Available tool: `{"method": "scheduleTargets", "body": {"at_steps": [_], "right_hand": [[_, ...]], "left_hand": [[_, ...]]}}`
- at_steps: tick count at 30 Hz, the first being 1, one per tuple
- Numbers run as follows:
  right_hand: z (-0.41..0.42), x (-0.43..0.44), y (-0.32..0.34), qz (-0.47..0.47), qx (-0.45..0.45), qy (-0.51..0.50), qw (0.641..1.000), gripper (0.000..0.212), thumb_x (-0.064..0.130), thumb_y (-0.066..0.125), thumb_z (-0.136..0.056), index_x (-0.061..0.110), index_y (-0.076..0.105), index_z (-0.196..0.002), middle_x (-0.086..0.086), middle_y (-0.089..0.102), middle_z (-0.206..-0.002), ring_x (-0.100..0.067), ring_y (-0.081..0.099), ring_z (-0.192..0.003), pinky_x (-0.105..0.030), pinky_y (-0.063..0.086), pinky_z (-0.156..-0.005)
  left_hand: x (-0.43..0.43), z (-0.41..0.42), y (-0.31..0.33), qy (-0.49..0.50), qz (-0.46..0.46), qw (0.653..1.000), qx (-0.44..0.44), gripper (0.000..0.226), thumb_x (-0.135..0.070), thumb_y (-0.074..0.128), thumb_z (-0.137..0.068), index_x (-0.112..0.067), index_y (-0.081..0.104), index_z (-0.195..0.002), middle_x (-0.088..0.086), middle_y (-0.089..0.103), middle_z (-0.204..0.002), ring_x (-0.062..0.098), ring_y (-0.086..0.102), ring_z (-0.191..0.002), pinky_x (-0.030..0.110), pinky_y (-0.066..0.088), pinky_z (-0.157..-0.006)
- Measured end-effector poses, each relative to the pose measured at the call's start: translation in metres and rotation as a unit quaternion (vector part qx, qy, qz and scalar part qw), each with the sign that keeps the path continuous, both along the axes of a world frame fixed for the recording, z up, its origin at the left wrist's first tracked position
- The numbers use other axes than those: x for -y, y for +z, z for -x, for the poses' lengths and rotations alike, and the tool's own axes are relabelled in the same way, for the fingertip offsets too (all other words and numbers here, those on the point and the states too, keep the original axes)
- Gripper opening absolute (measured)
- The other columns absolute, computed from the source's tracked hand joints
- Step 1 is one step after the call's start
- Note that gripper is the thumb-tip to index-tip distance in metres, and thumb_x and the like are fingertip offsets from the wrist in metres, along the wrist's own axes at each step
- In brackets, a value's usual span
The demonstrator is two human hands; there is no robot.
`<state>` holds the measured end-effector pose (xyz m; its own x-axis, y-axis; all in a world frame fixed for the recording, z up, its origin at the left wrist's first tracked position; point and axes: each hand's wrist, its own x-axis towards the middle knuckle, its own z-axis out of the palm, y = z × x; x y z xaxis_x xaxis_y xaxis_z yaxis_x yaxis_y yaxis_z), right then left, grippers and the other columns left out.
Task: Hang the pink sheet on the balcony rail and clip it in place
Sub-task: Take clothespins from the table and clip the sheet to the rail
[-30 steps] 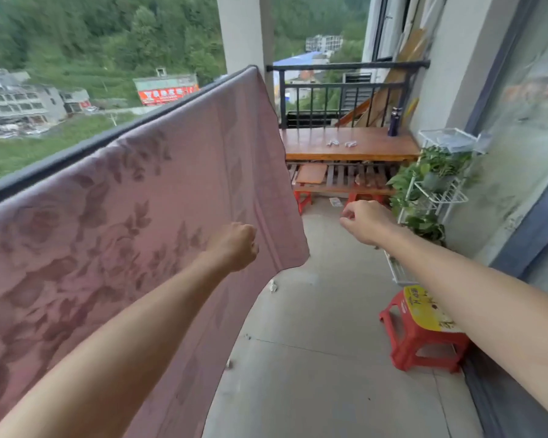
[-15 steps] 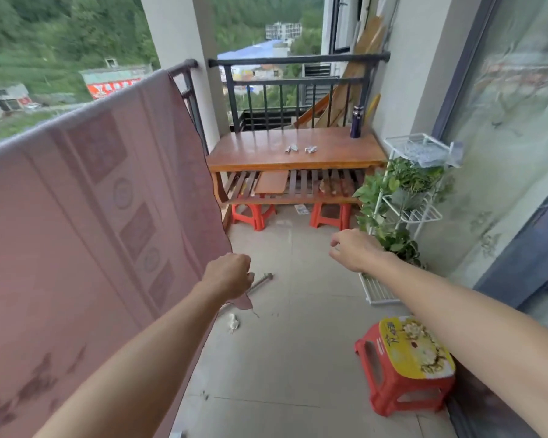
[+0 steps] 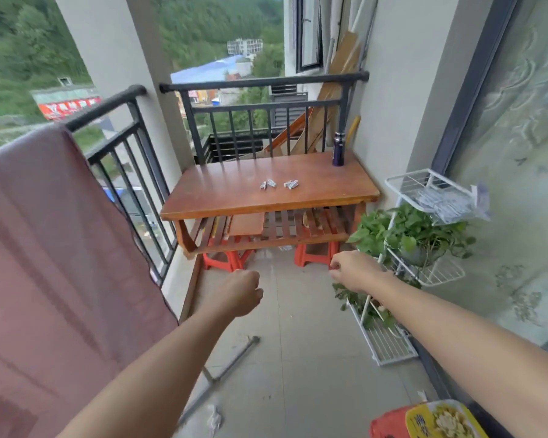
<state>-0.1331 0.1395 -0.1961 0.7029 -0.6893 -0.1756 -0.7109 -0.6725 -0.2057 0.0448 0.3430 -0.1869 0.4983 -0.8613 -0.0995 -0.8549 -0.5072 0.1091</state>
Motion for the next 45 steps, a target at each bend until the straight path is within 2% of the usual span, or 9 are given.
{"method": "scheduleTargets", "body": {"at_steps": [3, 6, 11, 16, 19, 29, 39, 45], "right_hand": [[-0.031, 0.041, 0.003, 0.005, -0.011, 0.008, 1.000, 0.031, 0.038, 0.050, -0.093, 0.028, 0.064, -0.118, 0.001, 0.067, -0.116, -0.024, 0.063, -0.099, -0.037, 0.054, -0.079], [-0.065, 0.095, -0.005, 0.012, -0.015, 0.003, 1.000, 0.029, 0.041, 0.051, -0.093, 0.030, 0.063, -0.117, 0.003, 0.066, -0.117, -0.022, 0.062, -0.101, -0.037, 0.053, -0.082], [-0.120, 0.187, -0.026, -0.004, -0.028, 0.009, 1.000, 0.030, 0.044, 0.052, -0.092, 0.031, 0.061, -0.118, 0.005, 0.065, -0.118, -0.021, 0.061, -0.100, -0.032, 0.048, -0.072], [-0.179, 0.290, -0.046, -0.036, -0.029, 0.019, 0.999, 0.030, 0.043, 0.055, -0.092, 0.027, 0.064, -0.116, 0.001, 0.067, -0.116, -0.023, 0.062, -0.100, -0.040, 0.054, -0.084], [-0.215, 0.343, -0.053, -0.043, -0.037, 0.022, 0.998, 0.032, 0.043, 0.055, -0.093, 0.028, 0.063, -0.120, 0.001, 0.066, -0.121, -0.024, 0.063, -0.104, -0.038, 0.053, -0.084], [-0.329, 0.460, -0.092, -0.090, -0.061, 0.051, 0.993, 0.028, 0.042, 0.055, -0.092, 0.028, 0.066, -0.114, 0.002, 0.069, -0.111, -0.022, 0.064, -0.097, -0.038, 0.054, -0.082], [-0.460, 0.567, -0.125, -0.138, -0.078, 0.008, 0.987, 0.028, 0.043, 0.056, -0.091, 0.028, 0.067, -0.113, 0.003, 0.068, -0.113, -0.022, 0.063, -0.099, -0.035, 0.052, -0.082], [-0.509, 0.619, -0.152, -0.165, -0.083, -0.025, 0.983, 0.025, 0.041, 0.055, -0.092, 0.029, 0.068, -0.110, 0.003, 0.069, -0.113, -0.022, 0.063, -0.100, -0.037, 0.052, -0.084]], "left_hand": [[0.055, -0.031, 0.003, -0.025, -0.009, 1.000, 0.004, 0.024, -0.034, 0.051, -0.092, -0.015, 0.062, -0.103, 0.005, 0.066, -0.105, 0.027, 0.061, -0.096, 0.030, 0.038, -0.066], [0.111, -0.064, -0.004, -0.039, -0.023, 0.999, -0.003, 0.026, -0.035, 0.049, -0.093, -0.017, 0.062, -0.107, 0.004, 0.065, -0.108, 0.026, 0.061, -0.097, 0.031, 0.040, -0.066], [0.207, -0.120, -0.024, -0.032, -0.044, 0.998, -0.016, 0.027, -0.034, 0.048, -0.093, -0.017, 0.061, -0.110, 0.006, 0.063, -0.113, 0.028, 0.059, -0.102, 0.034, 0.045, -0.076], [0.305, -0.174, -0.046, -0.008, -0.066, 0.997, -0.039, 0.027, -0.035, 0.048, -0.094, -0.016, 0.061, -0.110, 0.006, 0.063, -0.114, 0.028, 0.059, -0.103, 0.034, 0.045, -0.079], [0.350, -0.206, -0.053, 0.007, -0.075, 0.996, -0.051, 0.027, -0.034, 0.048, -0.095, -0.016, 0.060, -0.110, 0.006, 0.063, -0.114, 0.028, 0.059, -0.103, 0.035, 0.048, -0.081], [0.454, -0.311, -0.099, 0.046, -0.118, 0.986, -0.104, 0.028, -0.034, 0.048, -0.093, -0.015, 0.061, -0.109, 0.006, 0.064, -0.112, 0.028, 0.061, -0.101, 0.038, 0.052, -0.083], [0.554, -0.436, -0.141, 0.047, -0.160, 0.975, -0.145, 0.024, -0.028, 0.046, -0.090, -0.017, 0.060, -0.106, 0.009, 0.064, -0.108, 0.033, 0.060, -0.100, 0.037, 0.048, -0.078], [0.611, -0.477, -0.161, 0.049, -0.178, 0.969, -0.165, 0.025, -0.034, 0.046, -0.093, -0.019, 0.060, -0.106, 0.007, 0.065, -0.104, 0.031, 0.061, -0.097, 0.034, 0.045, -0.072]]}}
